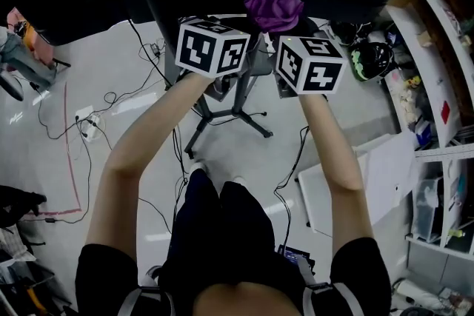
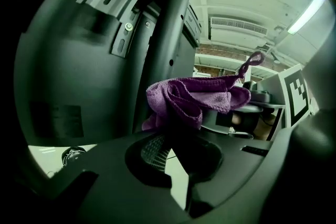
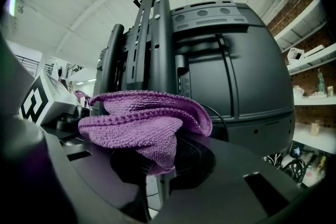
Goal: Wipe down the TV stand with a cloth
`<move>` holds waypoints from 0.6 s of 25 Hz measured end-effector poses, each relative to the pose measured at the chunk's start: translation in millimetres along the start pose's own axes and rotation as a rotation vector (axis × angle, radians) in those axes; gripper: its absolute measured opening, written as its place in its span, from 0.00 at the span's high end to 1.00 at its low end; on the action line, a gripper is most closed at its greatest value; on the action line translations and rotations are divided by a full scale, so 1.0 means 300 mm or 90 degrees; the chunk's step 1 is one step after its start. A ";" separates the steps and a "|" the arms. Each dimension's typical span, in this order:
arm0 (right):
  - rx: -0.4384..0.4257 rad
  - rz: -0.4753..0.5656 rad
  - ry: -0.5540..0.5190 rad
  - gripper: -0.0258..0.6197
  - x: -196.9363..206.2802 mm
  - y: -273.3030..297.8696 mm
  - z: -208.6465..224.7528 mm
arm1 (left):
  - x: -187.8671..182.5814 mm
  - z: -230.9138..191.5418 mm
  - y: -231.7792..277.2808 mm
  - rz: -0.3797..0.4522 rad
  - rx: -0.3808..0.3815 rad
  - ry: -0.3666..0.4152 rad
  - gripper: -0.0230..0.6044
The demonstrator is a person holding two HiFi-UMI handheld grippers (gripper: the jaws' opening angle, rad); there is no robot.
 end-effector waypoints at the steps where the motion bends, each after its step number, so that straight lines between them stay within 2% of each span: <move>1: 0.000 -0.005 0.003 0.86 0.024 0.004 0.000 | 0.022 -0.007 0.005 -0.004 0.000 -0.004 0.95; 11: 0.006 -0.063 0.023 0.86 0.267 0.043 0.000 | 0.254 -0.076 0.058 -0.045 -0.008 -0.006 0.95; 15: 0.011 -0.092 0.024 0.86 0.370 0.068 -0.001 | 0.358 -0.110 0.092 -0.055 0.001 -0.026 0.95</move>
Point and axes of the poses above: the fingertips, and each gripper's own axes: y forward along the fingers, z to its right, x out of its underside, the point moved 6 cm from there along -y, backward along the fingers, and after that the axes turned 6 degrees about x, right-handed, at the moved point
